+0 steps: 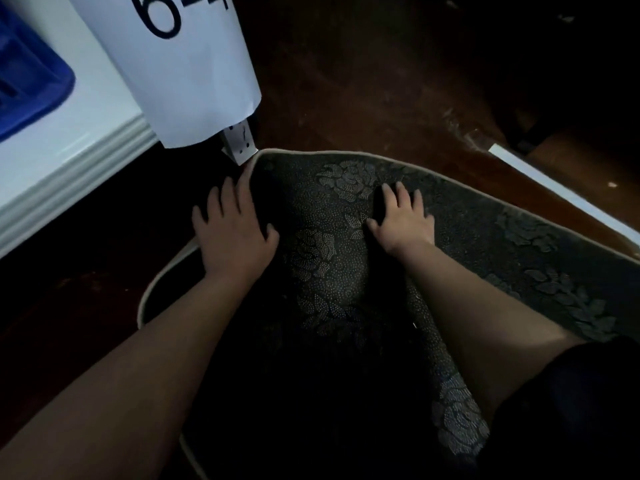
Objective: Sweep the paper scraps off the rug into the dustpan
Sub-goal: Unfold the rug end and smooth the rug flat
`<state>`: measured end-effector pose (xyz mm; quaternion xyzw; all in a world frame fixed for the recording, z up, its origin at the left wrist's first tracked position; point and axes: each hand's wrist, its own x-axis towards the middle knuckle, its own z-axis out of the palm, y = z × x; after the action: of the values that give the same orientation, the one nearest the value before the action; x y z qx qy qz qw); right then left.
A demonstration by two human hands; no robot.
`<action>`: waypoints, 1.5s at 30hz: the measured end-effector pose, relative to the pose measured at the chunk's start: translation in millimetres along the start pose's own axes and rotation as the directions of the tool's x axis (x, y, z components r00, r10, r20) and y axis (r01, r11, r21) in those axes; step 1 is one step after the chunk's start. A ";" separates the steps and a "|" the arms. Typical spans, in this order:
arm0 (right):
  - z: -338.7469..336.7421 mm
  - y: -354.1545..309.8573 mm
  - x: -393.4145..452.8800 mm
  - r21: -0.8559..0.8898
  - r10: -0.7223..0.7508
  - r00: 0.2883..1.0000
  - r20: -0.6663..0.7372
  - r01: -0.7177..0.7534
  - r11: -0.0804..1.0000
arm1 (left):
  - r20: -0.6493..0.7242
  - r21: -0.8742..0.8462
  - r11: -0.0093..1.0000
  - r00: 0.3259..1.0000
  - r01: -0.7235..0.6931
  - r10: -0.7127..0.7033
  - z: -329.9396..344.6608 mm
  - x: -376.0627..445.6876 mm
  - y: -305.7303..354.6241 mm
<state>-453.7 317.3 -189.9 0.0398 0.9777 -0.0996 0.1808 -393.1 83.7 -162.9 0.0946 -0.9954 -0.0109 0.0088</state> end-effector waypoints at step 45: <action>62.9 -215.3 22.5 -0.261 -0.403 0.915 -0.009 0.387 0.885 | 0.109 -0.079 0.997 0.994 0.017 -0.008 74.0 -53.8 -136.9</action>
<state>-477.5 94.8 -216.8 -0.1803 0.9750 -0.0074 0.1294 -316.0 -39.2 -240.9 0.0996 -0.9926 -0.0559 -0.0418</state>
